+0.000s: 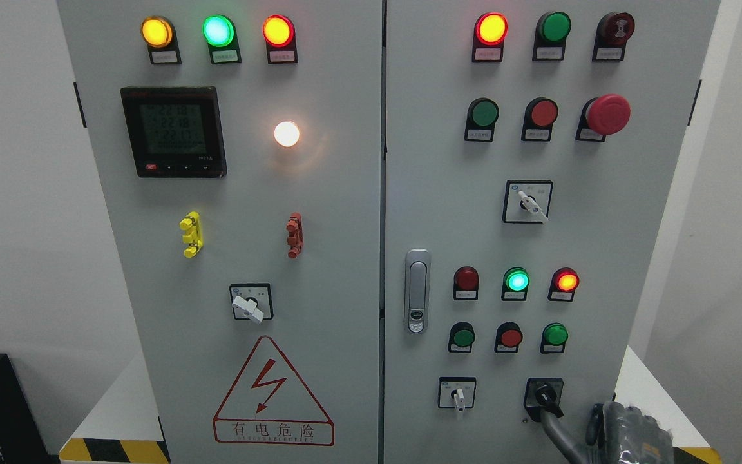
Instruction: Flip black knob to close circuit
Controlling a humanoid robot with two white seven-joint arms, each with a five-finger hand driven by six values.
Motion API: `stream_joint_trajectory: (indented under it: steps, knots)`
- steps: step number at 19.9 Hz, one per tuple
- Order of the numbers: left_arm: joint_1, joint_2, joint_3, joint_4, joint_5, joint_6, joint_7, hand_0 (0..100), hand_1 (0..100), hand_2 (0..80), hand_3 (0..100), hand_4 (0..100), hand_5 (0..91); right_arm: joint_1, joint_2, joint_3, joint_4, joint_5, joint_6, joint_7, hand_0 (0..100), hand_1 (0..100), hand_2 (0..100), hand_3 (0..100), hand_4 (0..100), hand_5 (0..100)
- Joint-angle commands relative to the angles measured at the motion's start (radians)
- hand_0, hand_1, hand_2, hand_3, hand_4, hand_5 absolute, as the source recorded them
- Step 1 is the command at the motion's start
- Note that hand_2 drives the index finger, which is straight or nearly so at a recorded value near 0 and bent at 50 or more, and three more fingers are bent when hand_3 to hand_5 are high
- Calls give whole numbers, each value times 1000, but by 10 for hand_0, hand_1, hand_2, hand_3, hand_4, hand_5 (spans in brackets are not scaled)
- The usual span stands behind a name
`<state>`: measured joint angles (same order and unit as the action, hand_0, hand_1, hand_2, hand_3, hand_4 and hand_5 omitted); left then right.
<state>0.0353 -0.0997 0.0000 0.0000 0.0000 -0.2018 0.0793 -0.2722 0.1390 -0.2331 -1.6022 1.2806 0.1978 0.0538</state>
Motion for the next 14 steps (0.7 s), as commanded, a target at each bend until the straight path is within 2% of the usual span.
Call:
stream_joint_trajectory:
  steps: [1,14]
  knots:
    - [0,0,-22,21,-21,-1,4,120,556,0,0,0,0,-7,-1,-9,-5,-4,0,-2,0,64,771,934,781,804]
    - [0,0,-22,21,-21,-1,5,120,556,0,0,0,0,-16,-3,-11,-7,-9,0,0,0,63,770,933,780,801]
